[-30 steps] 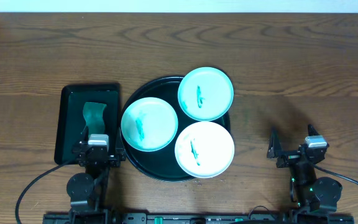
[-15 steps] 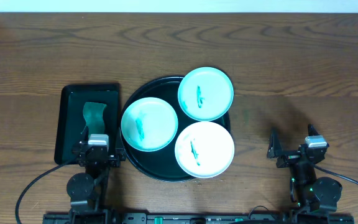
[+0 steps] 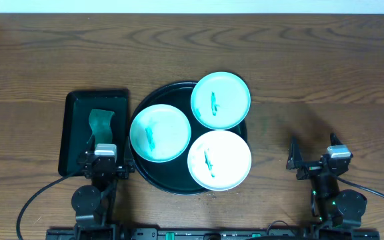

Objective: Clean dirty plates on tray and stack at the side

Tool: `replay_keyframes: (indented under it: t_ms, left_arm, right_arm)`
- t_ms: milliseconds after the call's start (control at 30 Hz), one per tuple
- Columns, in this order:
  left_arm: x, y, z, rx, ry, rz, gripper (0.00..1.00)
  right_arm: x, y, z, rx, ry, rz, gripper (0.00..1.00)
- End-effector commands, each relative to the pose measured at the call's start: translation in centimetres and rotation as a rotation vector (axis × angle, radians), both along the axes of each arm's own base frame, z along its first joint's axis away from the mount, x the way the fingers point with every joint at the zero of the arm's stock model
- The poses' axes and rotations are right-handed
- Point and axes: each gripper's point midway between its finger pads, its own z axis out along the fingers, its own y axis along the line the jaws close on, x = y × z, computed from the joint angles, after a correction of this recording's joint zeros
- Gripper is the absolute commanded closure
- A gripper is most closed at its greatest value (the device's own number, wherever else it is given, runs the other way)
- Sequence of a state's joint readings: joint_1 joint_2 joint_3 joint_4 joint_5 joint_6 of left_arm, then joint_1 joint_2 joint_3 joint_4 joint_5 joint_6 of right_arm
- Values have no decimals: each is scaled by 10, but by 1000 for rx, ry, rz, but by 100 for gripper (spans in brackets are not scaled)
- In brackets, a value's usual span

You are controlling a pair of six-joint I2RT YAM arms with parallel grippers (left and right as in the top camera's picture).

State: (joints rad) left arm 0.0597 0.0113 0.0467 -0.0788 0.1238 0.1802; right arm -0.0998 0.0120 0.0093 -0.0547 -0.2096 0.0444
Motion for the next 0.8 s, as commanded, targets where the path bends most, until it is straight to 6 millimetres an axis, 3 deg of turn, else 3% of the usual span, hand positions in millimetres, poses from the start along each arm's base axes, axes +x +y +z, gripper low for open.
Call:
replay_keyframes:
  t_ms: [0, 467, 767]
  left_arm:
    - [1, 0, -16, 1, 38, 3, 15]
    - [1, 0, -16, 0, 36, 1, 15]
    - [-1, -17, 5, -40, -1, -94, 15]
  right_arm:
    - [0, 3, -1, 10, 1, 14, 1]
    - [0, 4, 9, 7, -41, 21, 1]
    - [-3, 13, 25, 15, -73, 71, 1]
